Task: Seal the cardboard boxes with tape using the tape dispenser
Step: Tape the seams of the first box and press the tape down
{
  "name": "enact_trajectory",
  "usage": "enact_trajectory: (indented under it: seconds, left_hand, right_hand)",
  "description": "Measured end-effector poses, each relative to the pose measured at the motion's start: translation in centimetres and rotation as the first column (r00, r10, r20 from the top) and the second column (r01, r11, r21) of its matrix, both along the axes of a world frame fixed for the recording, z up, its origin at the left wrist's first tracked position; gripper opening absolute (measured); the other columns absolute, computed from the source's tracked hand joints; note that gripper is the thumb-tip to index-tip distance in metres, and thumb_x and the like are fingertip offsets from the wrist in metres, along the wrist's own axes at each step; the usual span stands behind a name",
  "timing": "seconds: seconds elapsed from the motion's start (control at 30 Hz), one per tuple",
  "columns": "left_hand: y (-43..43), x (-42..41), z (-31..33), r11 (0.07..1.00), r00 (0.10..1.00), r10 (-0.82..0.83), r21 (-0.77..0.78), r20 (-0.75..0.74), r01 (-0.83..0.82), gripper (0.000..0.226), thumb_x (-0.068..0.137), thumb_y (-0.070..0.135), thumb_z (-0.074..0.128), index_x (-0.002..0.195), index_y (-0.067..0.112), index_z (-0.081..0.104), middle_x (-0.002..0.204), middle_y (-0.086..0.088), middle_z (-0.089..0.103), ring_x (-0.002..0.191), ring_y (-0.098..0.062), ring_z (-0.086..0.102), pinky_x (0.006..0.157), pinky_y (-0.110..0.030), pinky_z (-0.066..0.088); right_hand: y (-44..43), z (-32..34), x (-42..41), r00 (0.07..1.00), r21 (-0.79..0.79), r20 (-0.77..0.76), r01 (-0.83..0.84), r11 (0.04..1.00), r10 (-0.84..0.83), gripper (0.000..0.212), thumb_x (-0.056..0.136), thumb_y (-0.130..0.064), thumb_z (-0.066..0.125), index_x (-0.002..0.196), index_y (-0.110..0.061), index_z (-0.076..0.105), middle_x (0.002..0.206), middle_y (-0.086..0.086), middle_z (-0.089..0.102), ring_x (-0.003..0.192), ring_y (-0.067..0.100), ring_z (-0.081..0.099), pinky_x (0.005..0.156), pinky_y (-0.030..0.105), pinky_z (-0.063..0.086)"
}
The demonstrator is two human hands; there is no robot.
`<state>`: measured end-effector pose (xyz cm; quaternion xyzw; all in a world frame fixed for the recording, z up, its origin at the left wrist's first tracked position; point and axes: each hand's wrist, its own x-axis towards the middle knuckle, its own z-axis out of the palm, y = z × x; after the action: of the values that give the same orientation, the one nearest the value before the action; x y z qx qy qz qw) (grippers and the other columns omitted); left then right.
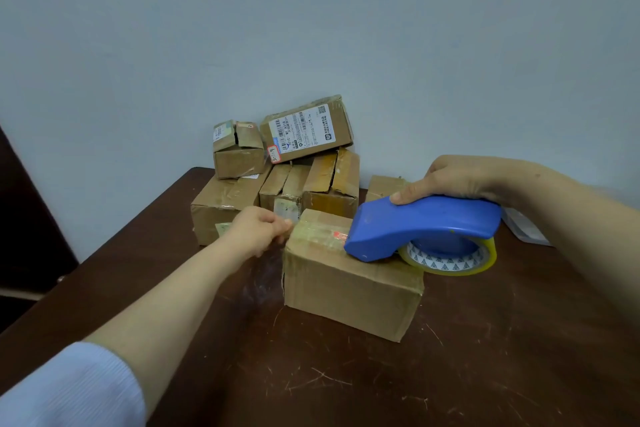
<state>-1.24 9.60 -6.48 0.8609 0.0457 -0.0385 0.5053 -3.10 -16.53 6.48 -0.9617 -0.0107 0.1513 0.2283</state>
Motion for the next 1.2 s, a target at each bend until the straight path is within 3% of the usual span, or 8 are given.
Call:
enact_trajectory:
  seconds: [0.27,0.47,0.6,0.7,0.87,0.97,1.07,1.2]
  left_hand:
    - [-1.8,-0.4,-0.9,0.976,0.998,-0.033,0.215,0.048,0.022,0.04,0.101,0.03,0.04,0.103,-0.001,0.065,0.059,-0.003,0.046,0.047,-0.013,0.04,0.046,-0.024,0.032]
    - [-0.7,-1.1,-1.7,0.961,0.967,0.034,0.273,-0.253,0.038,0.023,0.096,0.028,0.049,0.106,0.008,0.042,0.071,-0.009,0.054,0.053,-0.018,0.048,0.048,-0.026,0.042]
    - [-1.6,-2.1,-1.0,0.94,0.936,0.235,0.183,0.261,-0.287,0.023,0.096,0.021,0.048,0.111,0.016,0.064,0.108,-0.003,0.063,0.077,-0.009,0.05,0.074,-0.028,0.04]
    - [-4.0,-2.7,1.8,0.961,0.835,-0.023,0.241,0.551,-0.133,0.031,0.098,0.018,0.043,0.124,0.017,0.06,0.126,0.0,0.056,0.109,-0.012,0.051,0.091,-0.024,0.036]
    - [-6.6,-2.2,0.2,0.675,0.877,-0.42,0.726,0.231,0.132,0.049,0.103,0.033,0.023,0.151,0.021,0.02,0.158,0.004,0.018,0.146,-0.012,0.013,0.118,-0.029,0.01]
    - [-6.4,-1.9,-0.2,0.652,0.881,-0.421,0.747,0.216,0.129,0.05,0.103,0.036,0.02,0.151,0.022,0.017,0.159,0.005,0.014,0.146,-0.011,0.009,0.117,-0.028,0.006]
    - [-6.5,-2.0,0.0,0.65,0.883,-0.427,0.745,0.195,0.15,0.05,0.103,0.036,0.02,0.151,0.023,0.016,0.159,0.005,0.013,0.146,-0.01,0.009,0.117,-0.028,0.006]
    - [-6.3,-2.1,0.1,0.633,0.877,-0.441,0.759,0.193,0.151,0.05,0.104,0.036,0.019,0.151,0.021,0.017,0.159,0.005,0.015,0.146,-0.01,0.009,0.118,-0.027,0.005]
  right_hand:
    - [0.5,-0.1,0.5,1.0,-0.025,-0.006,-0.014,1.0,0.014,0.043,0.073,-0.052,0.071,0.059,-0.013,0.062,0.048,-0.003,0.058,0.049,0.015,0.054,0.054,0.027,0.042]
    - [0.6,0.0,0.8,0.998,-0.058,-0.044,-0.035,0.998,0.033,0.043,0.074,-0.052,0.069,0.058,-0.013,0.061,0.045,-0.004,0.057,0.046,0.013,0.054,0.053,0.026,0.041]
    - [0.5,0.2,0.7,0.996,-0.1,-0.061,-0.074,0.992,0.069,0.046,0.067,-0.061,0.068,0.072,-0.015,0.066,0.064,-0.002,0.065,0.057,0.014,0.059,0.058,0.027,0.044]
    - [0.6,0.5,0.6,0.992,-0.121,0.007,-0.123,0.985,0.125,0.05,0.071,-0.061,0.067,0.106,-0.026,0.061,0.098,-0.005,0.06,0.082,0.013,0.06,0.069,0.028,0.046]
    - [1.2,1.2,-0.2,0.96,-0.214,0.069,-0.253,0.944,0.272,0.034,0.081,-0.057,0.062,0.103,-0.031,0.065,0.093,-0.011,0.059,0.079,0.007,0.055,0.067,0.024,0.041]
    - [1.2,1.4,-0.8,0.965,-0.206,-0.005,-0.257,0.944,0.261,0.057,0.062,-0.067,0.068,0.106,-0.032,0.063,0.097,-0.01,0.061,0.082,0.009,0.059,0.069,0.025,0.046]
    - [1.3,1.0,-0.9,0.938,-0.413,-0.163,-0.347,0.842,0.306,0.078,0.06,-0.056,0.08,0.124,-0.03,0.046,0.116,-0.006,0.053,0.094,0.017,0.058,0.071,0.03,0.044]
    - [1.1,0.3,-0.5,0.926,-0.47,-0.174,-0.378,0.798,0.336,0.065,0.073,-0.028,0.074,0.13,-0.023,0.043,0.12,0.003,0.051,0.096,0.025,0.055,0.07,0.035,0.04]
